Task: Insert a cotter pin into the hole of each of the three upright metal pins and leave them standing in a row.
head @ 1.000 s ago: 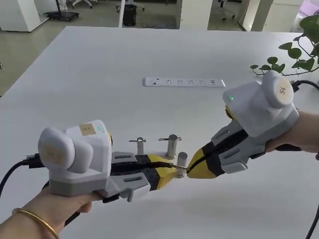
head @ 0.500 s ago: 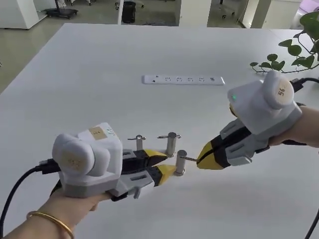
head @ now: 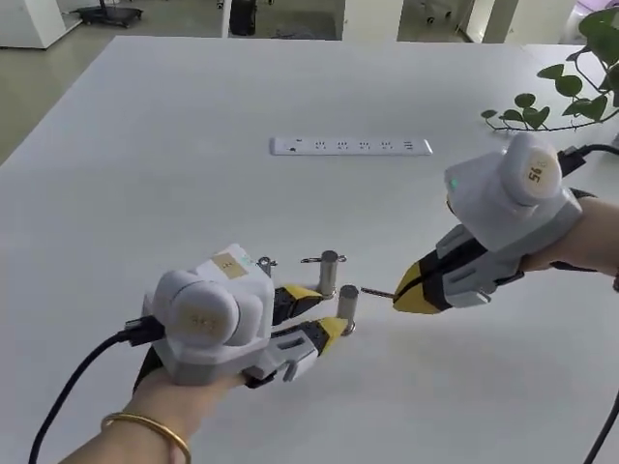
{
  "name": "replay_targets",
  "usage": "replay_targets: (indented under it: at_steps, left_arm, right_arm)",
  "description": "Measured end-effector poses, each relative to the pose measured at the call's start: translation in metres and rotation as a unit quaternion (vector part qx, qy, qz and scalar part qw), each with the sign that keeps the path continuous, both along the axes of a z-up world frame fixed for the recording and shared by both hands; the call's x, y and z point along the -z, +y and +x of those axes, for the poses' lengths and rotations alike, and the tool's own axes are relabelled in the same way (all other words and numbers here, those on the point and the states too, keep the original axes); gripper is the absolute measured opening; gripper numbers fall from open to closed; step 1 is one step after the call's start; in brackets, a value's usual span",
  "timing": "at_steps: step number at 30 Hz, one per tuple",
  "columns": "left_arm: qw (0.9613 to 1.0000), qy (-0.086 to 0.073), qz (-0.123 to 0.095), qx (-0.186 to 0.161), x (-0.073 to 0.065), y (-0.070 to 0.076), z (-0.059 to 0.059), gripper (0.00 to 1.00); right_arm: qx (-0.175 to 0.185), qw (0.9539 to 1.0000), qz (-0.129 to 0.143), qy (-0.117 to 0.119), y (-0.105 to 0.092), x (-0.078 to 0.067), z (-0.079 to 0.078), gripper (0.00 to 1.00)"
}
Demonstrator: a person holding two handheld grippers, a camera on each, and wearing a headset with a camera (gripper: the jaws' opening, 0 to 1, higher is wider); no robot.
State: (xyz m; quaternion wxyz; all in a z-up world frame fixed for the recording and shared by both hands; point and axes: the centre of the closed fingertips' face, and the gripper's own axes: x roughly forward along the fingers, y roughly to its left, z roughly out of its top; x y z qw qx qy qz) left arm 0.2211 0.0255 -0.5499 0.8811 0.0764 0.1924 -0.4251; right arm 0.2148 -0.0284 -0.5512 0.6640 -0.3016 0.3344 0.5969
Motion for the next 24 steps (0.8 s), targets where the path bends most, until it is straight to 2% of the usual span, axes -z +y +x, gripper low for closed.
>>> replay_targets:
  at_steps: [8,17,24]
  left_arm:
    - [0.9995,0.006,0.025,-0.019,0.016,-0.006,0.010,0.20]
    - [0.9991,0.014,0.028,-0.027,0.024,-0.013,0.016,0.19]
    - [0.9990,0.019,0.030,-0.028,0.029,-0.018,0.020,0.17]
  right_arm:
    - [-0.003,0.9997,-0.023,-0.008,-0.007,0.010,0.007,0.00]
    - [-0.009,0.9993,-0.034,-0.013,-0.008,0.017,0.014,0.00]
    - [-0.019,0.9990,-0.038,-0.011,-0.006,0.019,0.013,0.00]
